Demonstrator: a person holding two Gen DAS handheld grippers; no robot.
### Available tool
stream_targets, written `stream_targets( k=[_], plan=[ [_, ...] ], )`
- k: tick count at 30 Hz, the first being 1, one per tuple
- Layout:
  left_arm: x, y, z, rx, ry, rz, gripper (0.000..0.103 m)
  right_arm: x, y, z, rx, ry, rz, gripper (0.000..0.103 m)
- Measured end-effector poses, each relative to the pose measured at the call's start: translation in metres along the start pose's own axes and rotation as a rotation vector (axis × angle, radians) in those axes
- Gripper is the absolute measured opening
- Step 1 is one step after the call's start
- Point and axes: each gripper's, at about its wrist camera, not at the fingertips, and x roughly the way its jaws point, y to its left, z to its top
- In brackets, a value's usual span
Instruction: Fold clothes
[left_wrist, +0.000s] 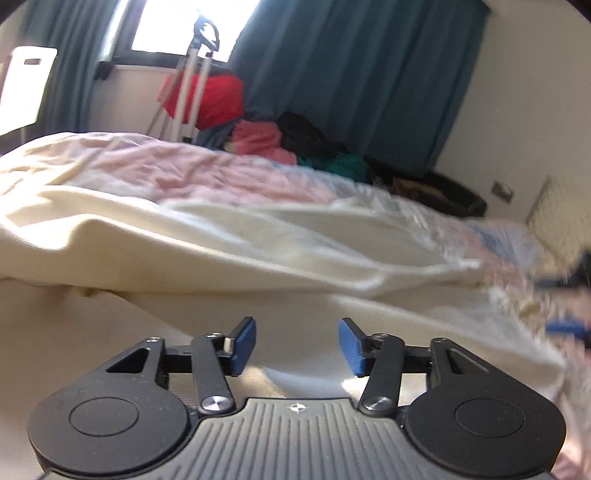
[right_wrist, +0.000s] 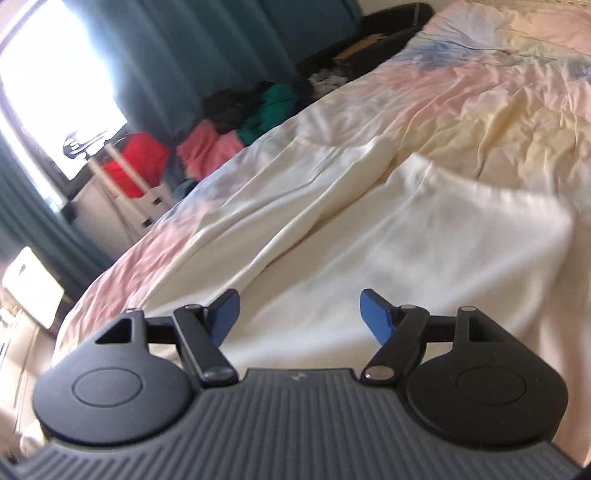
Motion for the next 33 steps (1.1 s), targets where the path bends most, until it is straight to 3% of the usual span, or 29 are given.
stream_targets(
  k=[5, 10, 16, 19, 21, 24, 28, 30, 33],
  plan=[
    [-0.041, 0.033, 0.03, -0.082, -0.04, 0.112, 0.07, 0.01, 0.014, -0.021, -0.083, 0.069, 0.044, 0.074],
    [-0.087, 0.1, 0.079, -0.09, -0.079, 0.263, 0.076, 0.027, 0.023, -0.028, -0.145, 0.089, 0.041, 0.074],
    [-0.166, 0.246, 0.081, -0.539, -0.054, 0.403, 0.079, 0.045, 0.03, -0.025, -0.138, 0.096, 0.048, 0.074],
    [-0.182, 0.296, 0.062, -0.79, -0.023, 0.386, 0.081, 0.053, 0.035, -0.022, -0.118, 0.098, 0.06, 0.074],
    [-0.177, 0.315, 0.051, -0.905, -0.005, 0.363, 0.082, 0.06, 0.039, -0.022, -0.128, 0.099, 0.057, 0.074],
    [-0.166, 0.327, 0.054, -0.972, -0.045, 0.358, 0.088, 0.07, 0.042, -0.027, -0.149, 0.118, 0.036, 0.074],
    [-0.162, 0.336, 0.069, -1.007, -0.094, 0.328, 0.088, 0.074, 0.041, -0.029, -0.154, 0.124, 0.01, 0.074],
    [-0.161, 0.34, 0.075, -1.03, -0.071, 0.334, 0.088, 0.074, 0.04, -0.028, -0.145, 0.121, 0.006, 0.074],
    [-0.165, 0.343, 0.076, -1.082, -0.035, 0.363, 0.078, 0.077, 0.04, -0.026, -0.135, 0.121, -0.001, 0.074]
  ],
)
